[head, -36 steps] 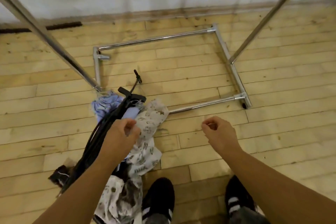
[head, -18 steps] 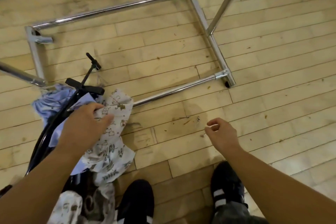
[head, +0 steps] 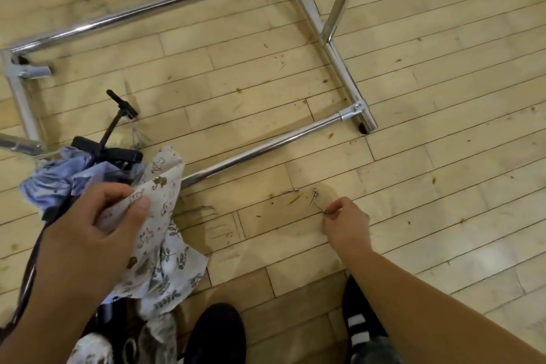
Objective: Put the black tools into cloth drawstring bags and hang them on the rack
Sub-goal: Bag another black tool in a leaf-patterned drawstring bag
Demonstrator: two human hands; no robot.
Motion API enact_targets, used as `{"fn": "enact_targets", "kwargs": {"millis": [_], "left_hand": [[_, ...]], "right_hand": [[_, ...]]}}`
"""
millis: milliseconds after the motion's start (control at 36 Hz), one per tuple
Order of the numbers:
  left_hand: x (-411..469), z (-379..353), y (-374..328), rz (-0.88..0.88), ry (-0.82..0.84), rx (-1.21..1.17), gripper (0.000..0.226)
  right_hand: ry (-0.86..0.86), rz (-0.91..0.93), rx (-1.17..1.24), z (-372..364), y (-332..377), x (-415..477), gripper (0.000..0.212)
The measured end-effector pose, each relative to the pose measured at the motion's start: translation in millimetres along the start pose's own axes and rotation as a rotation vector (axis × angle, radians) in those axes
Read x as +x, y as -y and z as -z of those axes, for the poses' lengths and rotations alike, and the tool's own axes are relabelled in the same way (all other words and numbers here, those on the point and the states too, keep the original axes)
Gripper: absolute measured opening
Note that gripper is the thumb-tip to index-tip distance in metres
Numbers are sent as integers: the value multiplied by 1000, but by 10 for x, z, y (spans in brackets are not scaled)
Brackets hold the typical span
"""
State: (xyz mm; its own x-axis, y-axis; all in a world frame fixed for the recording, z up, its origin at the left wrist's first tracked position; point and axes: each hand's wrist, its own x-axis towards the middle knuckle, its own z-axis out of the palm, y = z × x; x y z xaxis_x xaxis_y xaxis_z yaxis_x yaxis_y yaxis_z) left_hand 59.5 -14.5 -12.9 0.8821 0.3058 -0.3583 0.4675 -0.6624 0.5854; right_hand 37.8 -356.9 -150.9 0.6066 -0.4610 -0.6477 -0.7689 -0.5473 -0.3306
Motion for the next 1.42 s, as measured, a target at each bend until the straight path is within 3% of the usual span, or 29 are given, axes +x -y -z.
{"fn": "enact_targets", "kwargs": {"millis": [111, 306, 444, 806, 917, 1056, 1111, 1167, 1250, 1333, 1417], "left_hand": [[-72, 55, 20, -43, -32, 45, 30], [-229, 164, -256, -38, -8, -53, 4], [-334, 406, -463, -46, 68, -13, 5], [-939, 1583, -1667, -241, 10, -245, 9], [-1160, 1856, -2058, -260, 17, -229, 15], [-1533, 1879, -2415, -225, 18, -384, 13], [-1660, 1785, -2493, -176, 72, -579, 11], [-1806, 1692, -2561, -64, 205, -829, 11], [-1907, 1557, -2476, 22, 304, -934, 27], [-1895, 1526, -2296, 67, 331, -612, 65], [-1868, 1569, -2191, 70, 406, -397, 68]], "right_hand": [[8, -11, 40, 39, 38, -49, 7], [-1, -30, 115, 233, 147, -258, 20], [10, 4, 234, 509, 492, -638, 15], [257, 355, 500, 1658, 1723, -2428, 12], [390, 455, 461, 2001, 1779, -2805, 27], [508, 631, 132, 2186, 1555, -3193, 64], [491, 678, 45, 2170, 1472, -3283, 56], [428, 709, -5, 2170, 1432, -3316, 28], [386, 688, 117, 2240, 1390, -3283, 11], [458, 595, 425, 2363, 1344, -3205, 10], [603, 432, 773, 2497, 1356, -3108, 14]]}}
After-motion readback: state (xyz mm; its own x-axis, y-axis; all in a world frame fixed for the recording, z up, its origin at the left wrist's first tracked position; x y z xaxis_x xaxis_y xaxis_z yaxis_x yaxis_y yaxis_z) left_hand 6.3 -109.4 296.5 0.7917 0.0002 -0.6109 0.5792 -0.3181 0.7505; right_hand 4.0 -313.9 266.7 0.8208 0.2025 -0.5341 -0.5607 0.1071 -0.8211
